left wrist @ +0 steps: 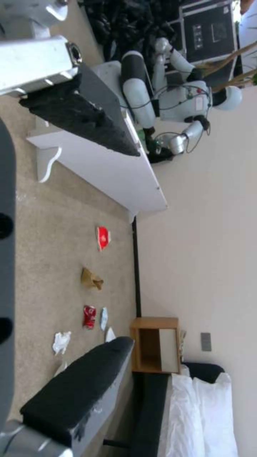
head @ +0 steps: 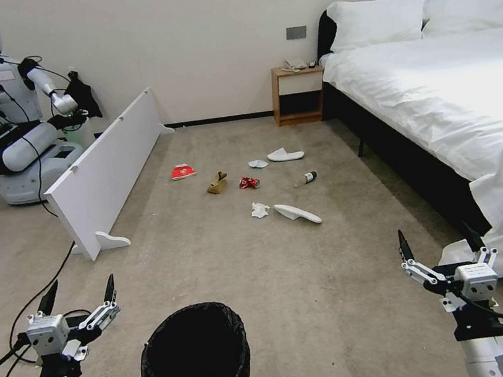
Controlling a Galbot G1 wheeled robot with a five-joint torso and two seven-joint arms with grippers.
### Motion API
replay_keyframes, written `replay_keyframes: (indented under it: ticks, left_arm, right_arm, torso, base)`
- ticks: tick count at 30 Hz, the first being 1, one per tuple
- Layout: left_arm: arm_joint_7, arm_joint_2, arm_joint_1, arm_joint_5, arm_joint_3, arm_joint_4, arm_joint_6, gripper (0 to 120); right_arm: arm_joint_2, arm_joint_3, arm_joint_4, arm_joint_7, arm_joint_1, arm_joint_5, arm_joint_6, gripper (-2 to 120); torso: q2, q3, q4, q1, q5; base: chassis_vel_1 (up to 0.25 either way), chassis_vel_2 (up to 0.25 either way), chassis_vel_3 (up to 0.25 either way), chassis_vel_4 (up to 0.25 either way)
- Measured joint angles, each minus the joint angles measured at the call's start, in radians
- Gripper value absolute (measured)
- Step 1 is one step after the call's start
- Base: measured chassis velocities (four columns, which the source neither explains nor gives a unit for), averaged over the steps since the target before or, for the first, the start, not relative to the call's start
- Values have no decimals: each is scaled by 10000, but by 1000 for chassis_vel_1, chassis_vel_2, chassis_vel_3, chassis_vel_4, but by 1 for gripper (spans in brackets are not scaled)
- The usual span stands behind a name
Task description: Pick up the trash bin, then pick up the garbage from the floor and place it into the trash bin.
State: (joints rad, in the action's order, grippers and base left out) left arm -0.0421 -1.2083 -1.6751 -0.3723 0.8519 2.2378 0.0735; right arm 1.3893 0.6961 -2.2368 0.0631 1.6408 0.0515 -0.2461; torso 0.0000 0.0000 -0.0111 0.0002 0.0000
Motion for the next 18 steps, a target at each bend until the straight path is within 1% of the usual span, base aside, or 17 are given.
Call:
replay_keyframes:
  ticks: [8,9,10,11,12,14,15,16,17,18]
  left_arm:
    - [75,11,-43,128,-50,0,-157,100]
    - [82,6,-70,190,-67,1,-285,100]
    - [102,7,-121,236,-83,27,-552,100]
    - [127,26,-229,271,-109,102,-1008,100]
    - [127,26,-229,271,-109,102,-1008,100]
    - [203,106,-531,424,-211,299,-2167,100]
    - [203,106,-531,424,-211,299,-2167,100]
    - [218,125,-602,504,-257,354,-2527,100]
    - [218,125,-602,504,-257,354,-2527,100]
    - [243,146,-660,592,-328,418,-3035,100]
  right_arm:
    - [6,7,-8,-29,23,-2,-8,100]
    - [13,12,-14,-30,30,-2,-8,100]
    - [21,13,-23,-30,47,-3,-4,100]
    - [33,19,-39,-19,77,-7,24,100]
    - [33,19,-39,-19,77,-7,24,100]
    - [70,78,-47,80,175,-103,189,100]
    - [70,78,-47,80,175,-103,189,100]
    - [84,109,-45,125,204,-141,245,100]
    - [84,109,-45,125,204,-141,245,100]
    - [116,155,-21,202,267,-186,331,100]
  torso:
    - [0,0,0,0,1]
    - [0,0,0,0,0]
    - [0,0,0,0,0]
    - [0,0,0,0,0]
    - [0,0,0,0,0]
    - [0,0,1,0,0]
    - [0,0,1,0,0]
    - [0,0,1,0,1]
    - [0,0,1,0,1]
    - [0,0,1,0,0]
  base:
    - [0,0,0,0]
    - [0,0,0,0]
    - [0,0,0,0]
    - [0,0,0,0]
    - [0,0,0,0]
    - [0,0,0,0]
    - [0,0,0,0]
    - [0,0,0,0]
    - [0,0,0,0]
    - [0,0,0,0]
